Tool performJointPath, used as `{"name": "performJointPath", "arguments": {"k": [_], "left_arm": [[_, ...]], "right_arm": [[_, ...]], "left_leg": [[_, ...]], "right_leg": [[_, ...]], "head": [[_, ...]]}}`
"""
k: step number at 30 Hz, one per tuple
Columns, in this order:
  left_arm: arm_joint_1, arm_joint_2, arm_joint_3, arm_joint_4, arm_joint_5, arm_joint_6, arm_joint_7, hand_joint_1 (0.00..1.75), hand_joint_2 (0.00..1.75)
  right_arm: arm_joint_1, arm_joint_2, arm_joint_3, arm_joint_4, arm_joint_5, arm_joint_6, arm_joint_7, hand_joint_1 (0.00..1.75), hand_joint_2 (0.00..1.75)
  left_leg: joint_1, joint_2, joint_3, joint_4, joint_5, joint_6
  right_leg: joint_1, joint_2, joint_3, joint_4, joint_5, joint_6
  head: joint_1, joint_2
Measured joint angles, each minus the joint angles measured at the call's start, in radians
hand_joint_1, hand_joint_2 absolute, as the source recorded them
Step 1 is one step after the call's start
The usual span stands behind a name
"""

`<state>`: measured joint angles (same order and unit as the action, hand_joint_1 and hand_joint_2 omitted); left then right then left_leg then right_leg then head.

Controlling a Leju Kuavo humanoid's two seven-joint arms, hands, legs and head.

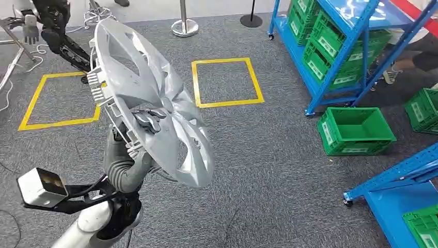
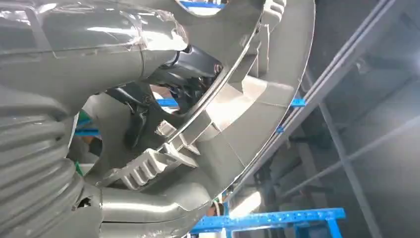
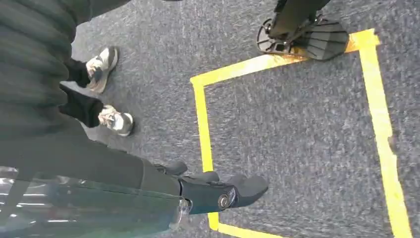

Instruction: Take the parts from the cabinet and place them on the table.

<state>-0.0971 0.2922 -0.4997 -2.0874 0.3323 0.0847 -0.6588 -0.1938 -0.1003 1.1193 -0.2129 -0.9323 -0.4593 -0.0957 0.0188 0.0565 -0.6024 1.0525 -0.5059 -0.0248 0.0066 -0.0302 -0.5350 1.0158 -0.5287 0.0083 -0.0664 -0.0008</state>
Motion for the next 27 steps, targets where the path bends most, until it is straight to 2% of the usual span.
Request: {"name": "performJointPath", "arguments": {"k": [1,3,4,5,6,8,9,10,11,13,14,15,18,19,20,21,23,24,25,26,27], "left_arm": [[0.001,0.0,0.0,0.0,0.0,0.0,0.001,1.75,1.75],[0.001,0.001,0.0,0.0,0.0,0.001,0.001,1.75,1.75],[0.001,0.001,0.0,0.0,0.0,0.001,0.0,1.75,1.75],[0.0,0.001,0.0,0.0,0.0,0.001,0.0,1.75,1.75],[-0.001,0.001,0.0,0.0,0.0,0.001,0.0,1.75,1.75],[-0.001,-0.001,0.0,0.0,0.0,0.001,0.0,1.75,1.75],[0.0,-0.001,0.0,0.0,0.0,0.001,0.0,1.75,1.75],[0.0,-0.001,0.0,0.0,0.0,0.001,0.001,1.75,1.75],[0.0,-0.001,0.0,0.001,0.0,0.001,0.001,1.75,1.75],[-0.001,-0.001,0.0,0.0,0.0,0.001,0.0,1.75,1.75],[0.0,-0.001,0.0,0.0,0.0,0.001,0.0,1.75,1.75],[-0.002,-0.002,0.0,0.0,0.0,0.001,0.0,1.75,1.75],[0.001,-0.002,0.0,0.0,0.0,0.001,0.0,1.75,1.75],[0.001,-0.002,0.0,0.0,0.0,0.001,0.0,1.75,1.75],[0.002,-0.002,0.0,0.0,0.0,0.001,0.0,1.75,1.75],[0.0,-0.002,0.0,0.0,0.0,0.001,0.0,1.75,1.75],[0.002,-0.002,0.0,0.001,0.0,0.001,0.0,1.75,1.75],[0.002,-0.002,0.0,0.001,0.0,0.001,0.0,1.75,1.75],[0.003,-0.002,0.0,0.003,0.0,0.001,0.0,1.75,1.75],[0.003,-0.002,0.0,0.004,0.0,0.001,0.0,1.75,1.75],[0.003,-0.002,0.0,0.005,0.0,0.001,0.0,1.75,1.75]], "right_arm": [[0.0,0.001,0.0,0.0,0.0,0.0,0.0,0.0,1.75],[0.001,0.002,0.0,0.0,0.0,0.002,0.0,0.0,1.75],[0.002,0.002,0.0,0.0,0.0,0.002,0.0,0.0,1.75],[0.002,0.002,0.0,0.0,0.0,0.002,0.0,0.0,1.75],[0.002,0.002,0.0,0.0,0.0,0.002,0.0,0.0,1.75],[0.004,0.002,0.0,0.0,0.0,0.002,0.0,0.0,1.75],[0.006,0.003,0.0,0.0,0.0,0.003,0.0,0.0,1.75],[0.007,0.003,0.0,0.0,0.0,0.003,0.001,0.0,1.75],[0.006,0.003,0.0,0.0,0.0,0.003,0.002,0.0,1.75],[0.005,0.003,0.0,0.0,0.0,0.003,0.002,0.0,1.75],[0.005,-0.001,0.0,0.0,0.0,0.003,0.002,0.0,1.75],[0.005,-0.003,0.0,-0.001,0.001,0.004,0.002,0.0,1.75],[-0.001,-0.006,0.0,-0.001,0.001,0.005,0.002,0.0,1.75],[-0.002,-0.006,0.0,-0.001,0.002,0.005,0.002,0.0,1.75],[-0.003,-0.005,0.0,-0.001,0.002,0.005,0.002,0.0,1.75],[-0.003,-0.005,0.0,-0.001,0.003,0.005,0.002,0.0,1.75],[0.002,-0.005,0.0,-0.001,0.003,0.005,0.002,0.0,1.75],[0.003,-0.005,0.0,-0.001,0.003,0.005,0.002,0.0,1.75],[0.003,-0.005,0.0,-0.001,0.003,0.005,0.002,0.0,1.75],[0.003,-0.005,0.0,-0.001,0.003,0.005,0.002,0.0,1.75],[0.003,-0.004,0.0,-0.001,0.003,0.005,0.002,0.0,1.75]], "left_leg": [[-0.001,-0.006,-0.004,0.005,-0.001,0.012],[-0.003,-0.019,-0.008,0.005,0.002,0.024],[0.0,-0.025,-0.008,0.002,0.005,0.03],[0.0,-0.031,-0.009,0.002,0.007,0.033],[-0.001,-0.038,-0.01,0.002,0.008,0.036],[-0.003,-0.053,-0.016,0.002,0.011,0.04],[-0.005,-0.062,-0.018,0.003,0.012,0.042],[-0.008,-0.071,-0.019,0.003,0.013,0.044],[-0.011,-0.08,-0.019,0.003,0.014,0.045],[-0.013,-0.098,-0.015,0.002,0.015,0.046],[-0.01,-0.105,-0.015,0.0,0.016,0.046],[-0.011,-0.115,-0.018,0.001,0.021,0.04],[-0.001,-0.132,-0.026,-0.007,0.034,0.02],[-0.004,-0.132,-0.027,-0.008,0.034,0.015],[-0.008,-0.081,-0.036,0.009,0.014,0.016],[-0.009,-0.059,-0.058,0.055,-0.023,0.012],[-0.003,-0.057,-0.12,0.2,-0.095,0.0],[-0.001,-0.057,-0.145,0.256,-0.112,-0.006],[0.001,-0.057,-0.148,0.269,-0.107,-0.01],[0.003,-0.055,-0.127,0.234,-0.077,-0.013],[0.005,-0.05,-0.084,0.163,-0.035,-0.017]], "right_leg": [[0.0,-0.003,-0.001,-0.003,0.001,0.001],[-0.003,-0.011,0.0,-0.005,0.002,0.005],[-0.005,-0.012,-0.001,0.0,-0.007,0.011],[-0.006,0.003,-0.006,0.02,-0.03,0.016],[-0.007,0.013,-0.03,0.081,-0.072,0.02],[-0.006,0.02,-0.104,0.249,-0.151,0.022],[-0.006,0.022,-0.128,0.298,-0.163,0.019],[-0.005,0.023,-0.13,0.302,-0.151,0.014],[-0.004,0.027,-0.114,0.263,-0.116,0.006],[0.005,0.042,-0.038,0.094,-0.015,-0.017],[0.011,0.064,-0.009,0.027,0.004,-0.03],[0.011,0.069,-0.005,0.015,0.005,-0.036],[0.017,0.064,0.0,0.0,0.005,-0.038],[0.01,0.055,0.013,-0.036,0.011,-0.039],[0.007,0.046,0.02,-0.05,0.023,-0.033],[0.007,0.043,0.018,-0.053,0.027,-0.039],[0.005,0.03,0.014,-0.05,0.027,-0.039],[0.005,0.024,0.013,-0.048,0.027,-0.039],[0.005,0.019,0.012,-0.047,0.027,-0.038],[0.003,0.015,0.011,-0.043,0.025,-0.035],[0.0,0.012,0.012,-0.037,0.021,-0.029]], "head": [[0.003,0.0],[0.004,0.0],[0.004,0.0],[0.006,0.0],[0.007,0.0],[0.007,0.0],[0.007,0.0],[0.008,0.0],[0.008,0.0],[0.008,0.0],[0.007,0.0],[0.005,0.0],[0.01,0.0],[0.009,0.0],[0.007,0.0],[0.005,0.0],[0.004,0.0],[0.005,0.0],[0.004,0.0],[0.004,0.0],[0.005,0.0]]}}
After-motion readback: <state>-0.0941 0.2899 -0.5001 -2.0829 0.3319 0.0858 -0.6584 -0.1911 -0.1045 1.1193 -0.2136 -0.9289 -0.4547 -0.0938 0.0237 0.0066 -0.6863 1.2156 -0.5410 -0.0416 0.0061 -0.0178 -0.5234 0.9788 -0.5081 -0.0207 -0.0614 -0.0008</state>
